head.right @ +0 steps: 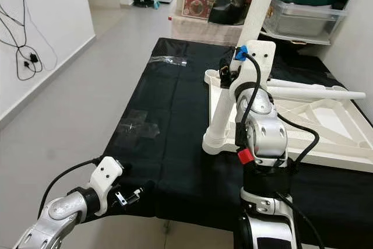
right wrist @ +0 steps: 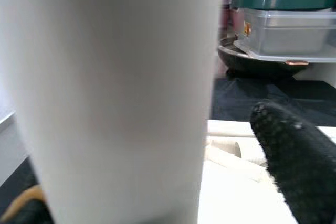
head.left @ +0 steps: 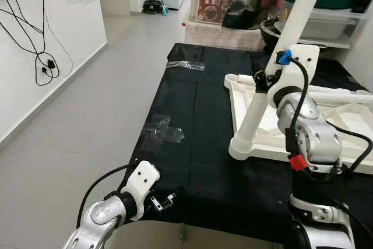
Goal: Building children table
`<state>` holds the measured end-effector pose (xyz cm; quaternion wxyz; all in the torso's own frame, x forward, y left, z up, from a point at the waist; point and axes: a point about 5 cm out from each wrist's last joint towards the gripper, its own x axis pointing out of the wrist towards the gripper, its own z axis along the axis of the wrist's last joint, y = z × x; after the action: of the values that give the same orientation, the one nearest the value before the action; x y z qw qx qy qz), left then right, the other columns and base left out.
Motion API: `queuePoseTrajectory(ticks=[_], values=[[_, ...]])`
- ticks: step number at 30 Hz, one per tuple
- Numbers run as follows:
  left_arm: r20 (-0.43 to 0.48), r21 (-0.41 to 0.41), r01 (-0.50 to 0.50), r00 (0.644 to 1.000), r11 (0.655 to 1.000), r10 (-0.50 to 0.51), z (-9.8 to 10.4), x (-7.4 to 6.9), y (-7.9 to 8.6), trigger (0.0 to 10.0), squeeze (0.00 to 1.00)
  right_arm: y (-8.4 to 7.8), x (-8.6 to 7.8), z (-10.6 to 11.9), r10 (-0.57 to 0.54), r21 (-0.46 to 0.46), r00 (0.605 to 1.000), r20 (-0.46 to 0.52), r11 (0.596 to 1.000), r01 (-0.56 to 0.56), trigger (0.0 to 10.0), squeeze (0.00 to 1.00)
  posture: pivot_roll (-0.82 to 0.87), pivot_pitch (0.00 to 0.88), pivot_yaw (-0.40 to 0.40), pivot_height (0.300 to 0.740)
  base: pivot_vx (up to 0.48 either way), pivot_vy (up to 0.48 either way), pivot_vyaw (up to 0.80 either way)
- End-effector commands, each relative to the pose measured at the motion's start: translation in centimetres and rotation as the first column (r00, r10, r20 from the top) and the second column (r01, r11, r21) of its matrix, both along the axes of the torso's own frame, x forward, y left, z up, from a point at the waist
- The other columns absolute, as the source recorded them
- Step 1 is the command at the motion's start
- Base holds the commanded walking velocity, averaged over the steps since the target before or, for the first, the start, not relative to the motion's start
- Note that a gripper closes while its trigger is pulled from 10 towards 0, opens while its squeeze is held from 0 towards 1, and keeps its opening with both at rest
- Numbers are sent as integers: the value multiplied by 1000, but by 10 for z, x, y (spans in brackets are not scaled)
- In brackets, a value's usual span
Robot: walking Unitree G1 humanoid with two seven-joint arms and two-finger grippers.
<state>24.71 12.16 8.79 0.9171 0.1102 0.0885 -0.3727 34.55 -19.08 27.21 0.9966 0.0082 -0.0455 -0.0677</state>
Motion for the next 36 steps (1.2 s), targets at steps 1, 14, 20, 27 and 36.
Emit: queuePoseTrajectory(ticks=[1, 14, 20, 27, 36], values=[[-12, 12, 12, 1000, 1000, -12, -4, 0, -1, 10000, 0, -3, 1, 6, 5, 8, 1000, 18, 1000, -5, 10000, 1000, -7, 0, -74, 740, 0, 0, 0], [-16, 6, 14, 1000, 1000, -14, -4, -2, -2, 10000, 0, -2, -2, 15, 223, -57, 974, 30, 974, -221, 10000, 1000, -14, 0, -69, 740, 0, 0, 0], [-18, 6, 16, 1000, 1000, -16, -5, -2, -3, 10000, 0, -10, -1, 11, 279, -142, 960, -13, 950, -278, 10000, 561, -18, 0, -67, 740, 0, 0, 0], [-18, 7, 13, 1000, 1000, -13, -5, -1, -2, 10000, 0, -17, 9, -1, 331, -141, 940, -85, 930, -340, 10000, 0, -9, 0, -69, 740, 0, 0, 0], [-22, 10, 13, 1000, 1000, -13, -5, -2, 0, 10000, 0, -25, 15, -2, 459, -117, 882, -108, 875, -470, 10000, 0, -8, 0, -73, 740, 0, 0, 0]])
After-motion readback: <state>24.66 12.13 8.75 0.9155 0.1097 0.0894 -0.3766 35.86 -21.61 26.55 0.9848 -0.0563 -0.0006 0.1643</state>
